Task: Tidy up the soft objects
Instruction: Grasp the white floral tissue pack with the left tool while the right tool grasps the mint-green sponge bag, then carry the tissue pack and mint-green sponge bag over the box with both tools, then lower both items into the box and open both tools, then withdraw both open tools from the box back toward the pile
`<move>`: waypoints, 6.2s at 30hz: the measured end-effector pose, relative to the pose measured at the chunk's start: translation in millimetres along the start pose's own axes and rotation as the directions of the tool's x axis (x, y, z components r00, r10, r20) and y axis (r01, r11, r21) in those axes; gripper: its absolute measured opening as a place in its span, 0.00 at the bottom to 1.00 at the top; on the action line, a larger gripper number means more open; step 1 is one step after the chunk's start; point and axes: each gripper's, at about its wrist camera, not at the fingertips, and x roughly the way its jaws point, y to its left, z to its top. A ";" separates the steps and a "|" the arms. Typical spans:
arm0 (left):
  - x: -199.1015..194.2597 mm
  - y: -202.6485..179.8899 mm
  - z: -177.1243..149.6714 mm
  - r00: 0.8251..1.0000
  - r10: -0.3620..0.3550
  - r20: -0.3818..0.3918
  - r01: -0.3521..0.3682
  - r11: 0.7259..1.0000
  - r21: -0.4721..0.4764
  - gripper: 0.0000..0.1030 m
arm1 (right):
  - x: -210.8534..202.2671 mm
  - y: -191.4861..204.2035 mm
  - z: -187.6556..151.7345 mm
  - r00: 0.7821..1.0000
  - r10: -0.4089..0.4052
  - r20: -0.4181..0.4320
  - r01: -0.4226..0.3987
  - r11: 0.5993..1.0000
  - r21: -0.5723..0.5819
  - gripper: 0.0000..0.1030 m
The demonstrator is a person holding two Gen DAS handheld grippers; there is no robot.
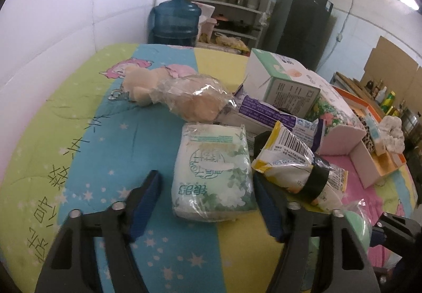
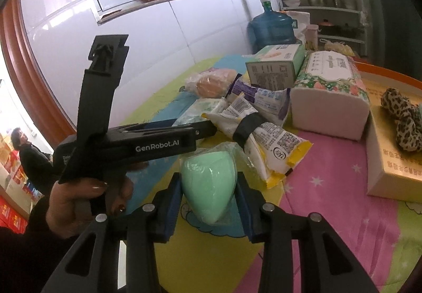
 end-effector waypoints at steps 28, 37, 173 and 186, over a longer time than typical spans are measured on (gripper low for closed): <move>-98.0 -31.4 -3.5 0.969 -0.060 0.239 0.059 0.998 0.012 0.51 | -59.1 -8.3 14.2 0.983 0.014 0.184 -0.013 1.000 -0.007 0.38; -93.7 -100.3 3.9 0.954 -0.181 0.240 0.158 0.981 0.113 0.51 | -98.7 -49.4 4.4 0.963 -0.082 0.257 0.066 0.995 0.072 0.38; -107.3 -64.9 -6.5 0.947 -0.039 0.320 0.033 0.999 0.023 0.72 | -163.0 -94.7 11.3 0.877 -0.380 0.294 0.318 0.918 0.237 0.82; -114.2 -5.6 -19.0 0.948 -0.002 0.318 0.016 0.999 -0.043 0.72 | -83.3 -27.1 29.2 0.971 -0.152 0.184 0.158 0.987 -0.022 0.82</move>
